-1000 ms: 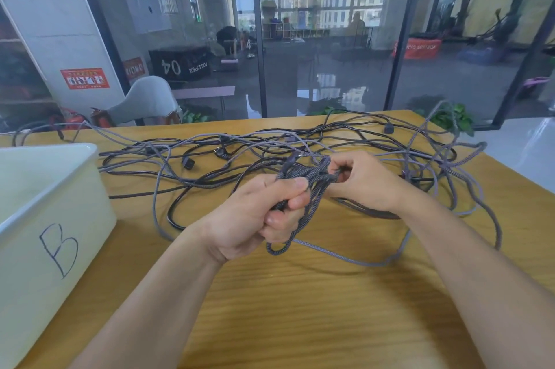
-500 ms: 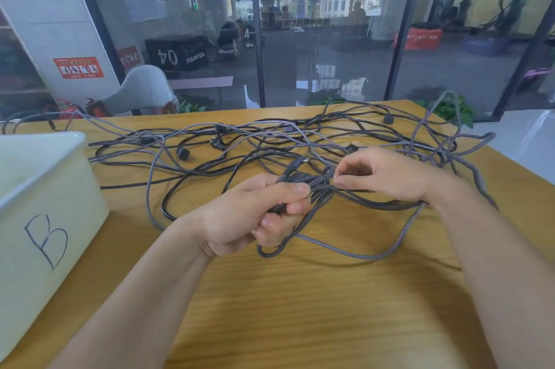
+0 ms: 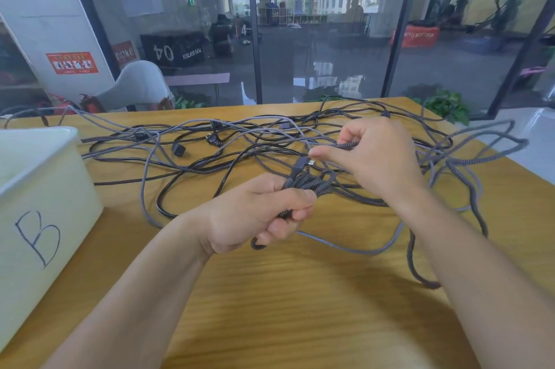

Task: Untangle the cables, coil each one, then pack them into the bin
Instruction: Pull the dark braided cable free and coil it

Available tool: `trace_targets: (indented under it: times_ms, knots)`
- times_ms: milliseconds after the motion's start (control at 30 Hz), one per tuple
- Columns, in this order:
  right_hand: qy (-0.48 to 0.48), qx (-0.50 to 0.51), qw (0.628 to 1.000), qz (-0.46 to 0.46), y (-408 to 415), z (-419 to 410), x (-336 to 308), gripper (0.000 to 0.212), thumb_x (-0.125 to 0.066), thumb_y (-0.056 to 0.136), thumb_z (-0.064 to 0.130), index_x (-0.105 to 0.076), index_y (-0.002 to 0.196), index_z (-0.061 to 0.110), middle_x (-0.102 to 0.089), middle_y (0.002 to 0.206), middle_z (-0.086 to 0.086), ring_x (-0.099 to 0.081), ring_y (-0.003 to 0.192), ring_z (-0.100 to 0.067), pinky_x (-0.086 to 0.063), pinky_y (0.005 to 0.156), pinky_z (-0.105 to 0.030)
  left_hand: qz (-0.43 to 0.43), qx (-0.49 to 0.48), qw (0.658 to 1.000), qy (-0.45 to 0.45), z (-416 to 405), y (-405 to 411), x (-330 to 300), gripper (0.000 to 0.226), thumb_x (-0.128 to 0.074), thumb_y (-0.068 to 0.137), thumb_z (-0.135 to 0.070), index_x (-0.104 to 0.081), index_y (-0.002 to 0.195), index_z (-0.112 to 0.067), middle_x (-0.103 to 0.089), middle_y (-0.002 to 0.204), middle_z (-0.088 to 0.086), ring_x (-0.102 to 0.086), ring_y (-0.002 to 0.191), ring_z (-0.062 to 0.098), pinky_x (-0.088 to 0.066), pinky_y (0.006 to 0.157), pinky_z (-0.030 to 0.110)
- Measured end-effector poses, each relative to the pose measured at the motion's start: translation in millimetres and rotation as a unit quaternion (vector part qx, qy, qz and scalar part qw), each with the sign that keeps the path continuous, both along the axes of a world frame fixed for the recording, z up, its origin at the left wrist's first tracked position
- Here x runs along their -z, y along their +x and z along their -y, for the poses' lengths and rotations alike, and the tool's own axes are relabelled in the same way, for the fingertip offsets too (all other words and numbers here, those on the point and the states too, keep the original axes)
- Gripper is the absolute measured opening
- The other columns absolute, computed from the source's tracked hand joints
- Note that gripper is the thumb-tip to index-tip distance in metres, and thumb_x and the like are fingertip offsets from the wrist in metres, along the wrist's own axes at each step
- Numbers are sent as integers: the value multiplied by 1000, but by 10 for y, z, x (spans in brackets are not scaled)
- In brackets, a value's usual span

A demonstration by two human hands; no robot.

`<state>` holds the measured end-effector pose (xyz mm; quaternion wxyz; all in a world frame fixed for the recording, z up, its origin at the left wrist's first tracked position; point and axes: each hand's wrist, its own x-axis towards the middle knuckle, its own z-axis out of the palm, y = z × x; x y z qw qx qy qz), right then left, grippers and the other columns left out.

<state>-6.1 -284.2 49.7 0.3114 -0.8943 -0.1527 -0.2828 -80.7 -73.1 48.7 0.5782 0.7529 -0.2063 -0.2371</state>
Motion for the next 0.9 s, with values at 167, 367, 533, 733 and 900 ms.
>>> trace_targets:
  times_ms: [167,367,533,733,900]
  knots:
    - [39,-48,998,14,-62,-38,-3,45,-76,88,54,-63,60,21,-53,50,6,-46,50,-11,-36,52,-30,46,-47,997,49,13,11,22,39,-45,110,-30,-46,73,-17,-34,55,-4,-23,50,13,-21,46,23]
    - [35,-116,992,-45,-166,-58,-81,56,-57,105,37,-57,57,8,-45,44,-3,-47,43,-11,-52,63,-37,89,-152,983,59,56,58,84,35,-47,109,-26,-45,77,-13,-35,59,-2,-29,50,13,-26,47,20]
    - [71,-214,963,-144,-373,-208,-105,50,-53,107,34,-65,60,22,-50,47,3,-57,49,-19,-57,71,-46,121,-281,952,23,-56,152,112,33,-47,108,-27,-45,78,-15,-34,57,-2,-22,54,20,-17,53,33]
    - [62,-240,948,-202,-352,-144,-117,37,-52,105,35,-70,77,21,-48,54,2,-44,52,-18,-38,55,-38,124,-274,954,-11,-44,149,115,35,-45,110,-27,-43,77,-13,-31,58,0,-21,50,14,-20,44,21]
    - [107,-150,979,-88,-285,-66,-126,37,-51,107,38,-68,77,26,-45,55,5,-41,50,-15,-36,53,-37,137,-206,969,0,-32,106,84,40,-44,110,-22,-39,77,1,-32,58,3,-26,52,16,-27,46,18]
